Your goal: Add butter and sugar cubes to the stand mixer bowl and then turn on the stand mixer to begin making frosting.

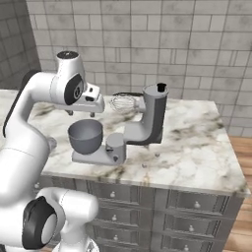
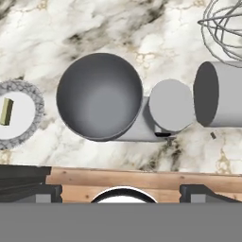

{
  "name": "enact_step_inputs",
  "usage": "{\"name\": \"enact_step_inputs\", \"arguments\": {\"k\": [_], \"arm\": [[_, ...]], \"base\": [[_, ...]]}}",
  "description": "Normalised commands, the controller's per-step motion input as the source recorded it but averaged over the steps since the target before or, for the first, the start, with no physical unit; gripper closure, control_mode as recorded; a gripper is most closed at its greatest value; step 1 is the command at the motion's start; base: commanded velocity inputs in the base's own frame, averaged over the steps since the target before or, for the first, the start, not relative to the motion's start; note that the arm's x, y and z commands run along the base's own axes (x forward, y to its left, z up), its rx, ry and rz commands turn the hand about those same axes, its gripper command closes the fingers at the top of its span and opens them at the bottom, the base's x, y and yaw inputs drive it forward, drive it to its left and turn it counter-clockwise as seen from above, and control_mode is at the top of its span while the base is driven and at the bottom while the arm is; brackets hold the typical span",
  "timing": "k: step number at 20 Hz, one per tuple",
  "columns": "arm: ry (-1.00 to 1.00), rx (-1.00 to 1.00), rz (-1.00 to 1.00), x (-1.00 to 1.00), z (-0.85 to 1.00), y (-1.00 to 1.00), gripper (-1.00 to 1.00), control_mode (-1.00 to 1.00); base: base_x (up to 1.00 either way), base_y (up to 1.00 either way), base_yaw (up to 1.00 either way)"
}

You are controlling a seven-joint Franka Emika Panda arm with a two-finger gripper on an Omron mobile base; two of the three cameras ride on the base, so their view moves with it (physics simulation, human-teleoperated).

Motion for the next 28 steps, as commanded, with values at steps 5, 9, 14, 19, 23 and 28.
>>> {"name": "enact_step_inputs", "arguments": {"k": [5, 9, 14, 19, 23, 28], "arm": [[0.00, 0.00, 0.00, 0.00, 0.00, 0.00, -1.00, 1.00], [0.00, 0.00, 0.00, 0.00, 0.00, 0.00, -1.00, 1.00], [0.00, 0.01, 0.00, 0.00, 0.00, -0.04, -1.00, -1.00], [0.00, 0.01, 0.00, 0.01, 0.00, -0.24, -1.00, -1.00], [0.00, 0.02, 0.00, 0.03, 0.00, -0.52, -1.00, -1.00], [0.00, 0.04, 0.00, -0.03, 0.00, -0.78, -1.00, -1.00]], "base": [[0.11, -0.34, 0.00], [0.11, -0.44, 0.00], [0.00, -0.26, 0.00], [0.00, 0.00, 0.00], [0.00, 0.00, 0.00], [0.00, 0.00, 0.00]]}}
